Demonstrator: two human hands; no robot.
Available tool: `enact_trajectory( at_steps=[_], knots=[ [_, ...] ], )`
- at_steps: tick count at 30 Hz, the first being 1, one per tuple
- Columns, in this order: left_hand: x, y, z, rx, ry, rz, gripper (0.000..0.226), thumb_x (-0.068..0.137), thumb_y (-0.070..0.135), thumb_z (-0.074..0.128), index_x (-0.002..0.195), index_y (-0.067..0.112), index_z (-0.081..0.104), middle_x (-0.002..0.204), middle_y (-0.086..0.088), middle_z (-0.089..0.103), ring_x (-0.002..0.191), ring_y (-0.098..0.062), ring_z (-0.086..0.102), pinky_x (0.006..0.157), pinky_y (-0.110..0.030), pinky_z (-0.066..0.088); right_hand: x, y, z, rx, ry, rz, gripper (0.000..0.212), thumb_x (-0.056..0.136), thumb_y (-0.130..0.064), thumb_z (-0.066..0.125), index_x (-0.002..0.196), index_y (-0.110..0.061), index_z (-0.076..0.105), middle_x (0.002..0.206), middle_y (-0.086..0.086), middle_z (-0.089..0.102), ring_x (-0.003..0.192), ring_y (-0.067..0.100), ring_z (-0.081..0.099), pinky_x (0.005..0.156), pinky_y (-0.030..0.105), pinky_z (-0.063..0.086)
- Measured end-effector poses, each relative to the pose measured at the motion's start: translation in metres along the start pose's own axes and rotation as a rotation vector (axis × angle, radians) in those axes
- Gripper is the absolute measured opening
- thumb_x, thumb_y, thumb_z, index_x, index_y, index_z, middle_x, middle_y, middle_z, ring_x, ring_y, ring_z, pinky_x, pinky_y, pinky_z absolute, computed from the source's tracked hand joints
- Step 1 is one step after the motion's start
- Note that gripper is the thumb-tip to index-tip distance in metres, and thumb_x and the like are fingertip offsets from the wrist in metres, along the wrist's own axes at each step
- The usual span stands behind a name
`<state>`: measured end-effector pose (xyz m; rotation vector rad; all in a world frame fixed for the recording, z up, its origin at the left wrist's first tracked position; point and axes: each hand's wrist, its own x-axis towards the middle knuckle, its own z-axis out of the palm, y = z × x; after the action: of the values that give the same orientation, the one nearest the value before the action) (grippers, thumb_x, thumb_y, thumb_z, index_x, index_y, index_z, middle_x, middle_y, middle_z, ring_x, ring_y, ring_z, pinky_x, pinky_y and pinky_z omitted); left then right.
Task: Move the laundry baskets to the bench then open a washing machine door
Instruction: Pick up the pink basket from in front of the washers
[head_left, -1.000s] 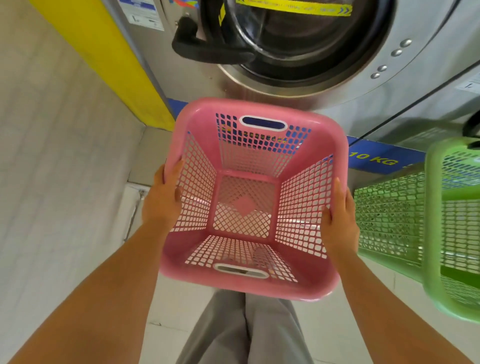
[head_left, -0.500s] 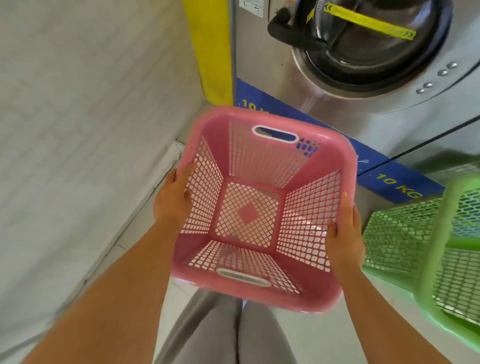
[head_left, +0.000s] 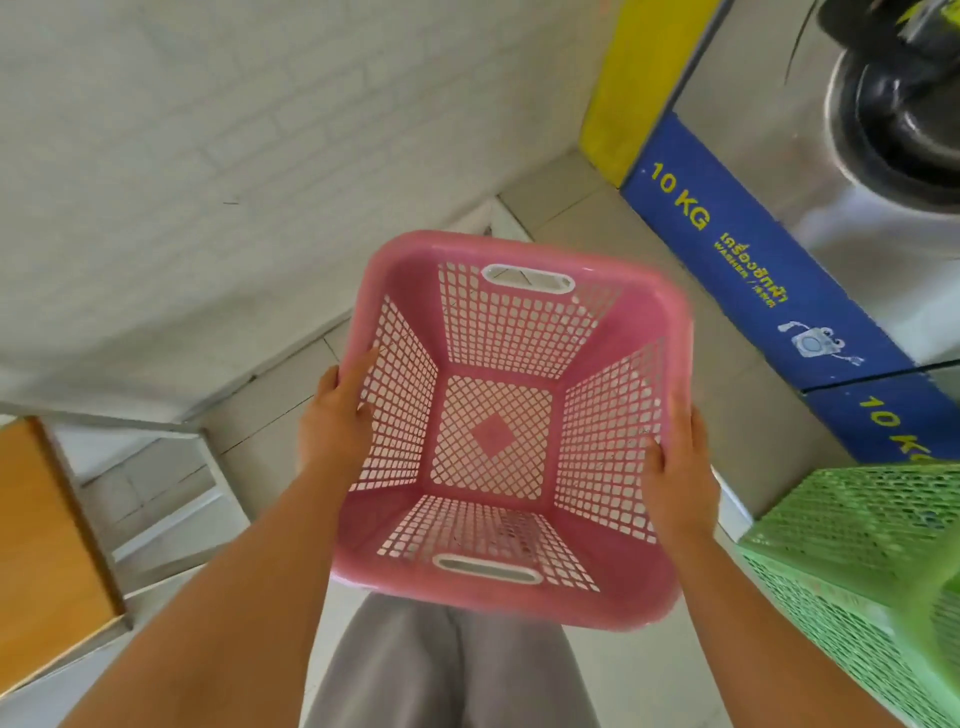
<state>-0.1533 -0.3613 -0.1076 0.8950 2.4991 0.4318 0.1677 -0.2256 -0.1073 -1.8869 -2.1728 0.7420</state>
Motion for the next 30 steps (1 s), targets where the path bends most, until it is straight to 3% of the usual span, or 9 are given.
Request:
enact_trajectory(
  at_steps=[5,10,17,21,28,30],
  knots=[
    [-0.027,-0.089,-0.014,0.011,0.031,-0.139,0.07,0.087,0.007,0.048,0.142,0.047,0.033,0.132,-0.003,0.051,0.092,-0.03,0.061,0.065,-0.032,0.044,-0.022,-0.04,0.051,-0.046,-0.141,-0.1,0.076,0.097,-0.014,0.044,0.151,-0.042,0.0,0.157,0.001,0.023,0.076,0.022,0.056,0.047,0.016,0.028],
    [-0.036,-0.165,-0.011,-0.003,0.015,-0.259,0.064,0.092,0.013,0.046,0.142,0.048,0.029,0.137,-0.004,0.049,0.099,-0.031,0.062,0.067,-0.035,0.047,-0.031,-0.071,0.112,-0.072,-0.196,-0.225,0.075,0.098,-0.014,0.043,0.151,-0.042,-0.001,0.156,0.003,0.024,0.09,0.028,0.064,0.054,0.027,0.043],
    [-0.013,-0.214,0.021,-0.047,0.025,-0.385,0.065,0.093,0.012,0.039,0.142,0.052,0.027,0.138,-0.005,0.048,0.101,-0.032,0.061,0.075,-0.039,0.054,-0.018,-0.082,0.186,-0.078,-0.216,-0.266,0.076,0.097,-0.014,0.044,0.148,-0.048,-0.001,0.156,-0.001,0.023,0.079,0.026,0.066,0.057,0.041,0.059],
    [0.01,-0.224,0.042,-0.05,0.043,-0.434,0.065,0.094,0.01,0.04,0.145,0.048,0.027,0.145,-0.005,0.04,0.107,-0.033,0.059,0.081,-0.045,0.056,0.001,-0.081,0.221,-0.092,-0.209,-0.291,0.073,0.097,-0.015,0.043,0.149,-0.045,0.002,0.157,-0.001,0.021,0.076,0.028,0.067,0.056,0.042,0.058],
    [0.036,-0.243,0.074,-0.015,0.058,-0.428,0.058,0.098,0.019,0.038,0.145,0.05,0.025,0.145,-0.002,0.043,0.103,-0.03,0.06,0.069,-0.035,0.051,0.03,-0.071,0.266,-0.151,-0.178,-0.337,0.068,0.098,-0.016,0.042,0.152,-0.037,0.006,0.158,0.004,0.02,0.083,0.032,0.067,0.055,0.034,0.052],
    [0.039,-0.245,0.082,-0.008,0.072,-0.413,0.062,0.097,0.015,0.038,0.144,0.052,0.023,0.142,-0.002,0.043,0.101,-0.03,0.06,0.071,-0.039,0.056,0.034,-0.066,0.272,-0.167,-0.179,-0.328,0.066,0.098,-0.016,0.042,0.152,-0.034,0.008,0.158,0.005,0.02,0.084,0.033,0.067,0.054,0.03,0.047]
  ],
)
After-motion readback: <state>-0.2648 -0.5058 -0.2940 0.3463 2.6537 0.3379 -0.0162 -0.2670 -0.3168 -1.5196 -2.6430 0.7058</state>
